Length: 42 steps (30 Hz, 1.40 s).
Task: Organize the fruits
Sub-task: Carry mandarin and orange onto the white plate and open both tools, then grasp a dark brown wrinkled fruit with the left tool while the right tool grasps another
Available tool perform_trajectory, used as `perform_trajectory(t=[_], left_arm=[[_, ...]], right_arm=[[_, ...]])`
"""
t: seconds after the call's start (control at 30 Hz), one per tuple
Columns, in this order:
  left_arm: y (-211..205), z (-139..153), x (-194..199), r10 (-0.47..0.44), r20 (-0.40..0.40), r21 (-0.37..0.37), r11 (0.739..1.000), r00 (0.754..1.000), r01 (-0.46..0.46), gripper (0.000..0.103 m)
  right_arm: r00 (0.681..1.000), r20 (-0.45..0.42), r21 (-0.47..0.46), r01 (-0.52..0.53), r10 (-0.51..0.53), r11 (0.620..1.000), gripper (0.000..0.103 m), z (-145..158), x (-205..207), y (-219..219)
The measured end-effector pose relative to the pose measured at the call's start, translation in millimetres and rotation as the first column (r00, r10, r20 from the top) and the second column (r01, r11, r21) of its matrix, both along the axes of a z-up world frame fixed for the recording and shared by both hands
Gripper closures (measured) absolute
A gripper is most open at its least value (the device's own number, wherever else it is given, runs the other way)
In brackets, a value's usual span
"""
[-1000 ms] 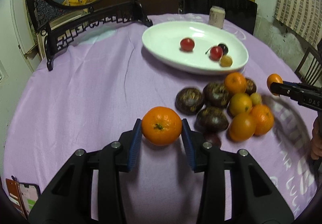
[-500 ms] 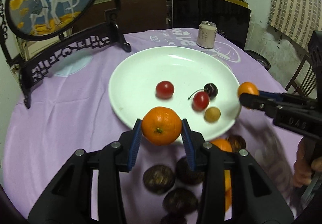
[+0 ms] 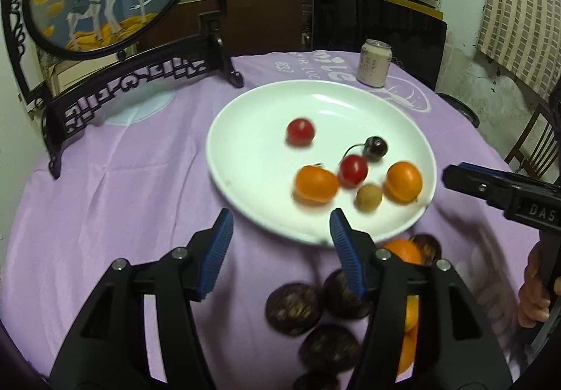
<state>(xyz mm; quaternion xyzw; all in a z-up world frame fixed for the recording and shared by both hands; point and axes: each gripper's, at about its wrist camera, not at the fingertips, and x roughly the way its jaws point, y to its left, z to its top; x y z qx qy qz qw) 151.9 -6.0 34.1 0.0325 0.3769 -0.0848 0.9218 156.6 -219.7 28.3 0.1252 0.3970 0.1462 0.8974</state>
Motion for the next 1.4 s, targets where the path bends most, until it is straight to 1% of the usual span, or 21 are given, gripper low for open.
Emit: perform_trajectory(t=[0.03,0.07,0.17,0.23,0.37,0.73,0.77,0.83,0.9,1.0,1.07,1.13,1.2,1.27,1.33,1.4], left_arm=[[4,-1,-4,0.005,-0.003,0.003,1.0,1.0,-0.005,0.043],[7,-2,-7,0.009,-0.007,0.004,1.0,1.0,-0.009,0.043],[15,-6,-21,0.011,-0.017,0.007,1.0,1.0,-0.011,0.041],[19,-9,-33,0.012,-0.015,0.018,1.0,1.0,-0.012,0.037],[21,-12,-46,0.004,-0.012,0.032,0.999,1.0,-0.004,0.034],[7,-31,-34,-0.022,-0.065,0.059,0.998,0.998,0.026,0.034],[7,-33,-33,-0.021,-0.069,0.064,0.998,0.997,0.026,0.034],[7,-35,-31,-0.018,-0.073,0.069,0.997,0.997,0.023,0.028],[9,-35,-31,-0.005,-0.064,0.087,0.996,0.998,0.011,0.026],[20,-33,-30,0.046,-0.049,0.133,0.99,0.998,-0.04,0.025],[34,-31,-27,0.097,-0.054,0.126,0.988,0.994,-0.089,0.026],[43,-29,-27,0.121,-0.057,0.106,0.988,0.991,-0.115,0.027],[42,-27,-30,0.107,-0.05,0.091,0.991,0.993,-0.102,0.027],[33,-28,-33,0.073,-0.038,0.108,0.992,0.997,-0.069,0.027],[23,-31,-35,0.048,-0.032,0.141,0.989,0.998,-0.043,0.027],[20,-35,-33,0.039,-0.038,0.148,0.988,0.999,-0.033,0.027]], right_arm=[[1.0,-0.001,-0.005,0.001,-0.001,1.0,0.041,-2,-5,0],[1.0,0.002,-0.011,0.004,-0.004,1.0,0.04,-3,-11,-1],[1.0,0.005,-0.024,0.004,-0.004,1.0,0.04,-6,-22,-2],[1.0,-0.003,-0.019,0.001,-0.001,1.0,0.04,-9,-27,-4],[1.0,-0.008,-0.012,0.009,-0.009,1.0,0.04,-10,-30,-7],[1.0,-0.022,-0.004,0.019,-0.019,1.0,0.039,-12,-29,-9],[1.0,-0.022,-0.005,0.018,-0.018,1.0,0.039,-12,-29,-9],[1.0,-0.024,-0.006,0.017,-0.017,1.0,0.039,-12,-30,-8],[1.0,-0.024,-0.006,0.016,-0.016,1.0,0.039,-12,-30,-7],[1.0,-0.022,-0.007,0.018,-0.018,1.0,0.039,-12,-30,-8],[1.0,-0.023,-0.001,0.021,-0.021,1.0,0.039,-12,-30,-9],[0.999,-0.024,0.003,0.022,-0.022,1.0,0.039,-12,-30,-10],[1.0,-0.023,0.003,0.019,-0.019,1.0,0.039,-12,-30,-10],[1.0,-0.022,0.0,0.014,-0.014,1.0,0.039,-12,-31,-8],[1.0,-0.024,-0.004,0.007,-0.008,1.0,0.039,-12,-31,-6],[1.0,-0.025,-0.01,0.002,-0.002,1.0,0.039,-13,-31,-5]])
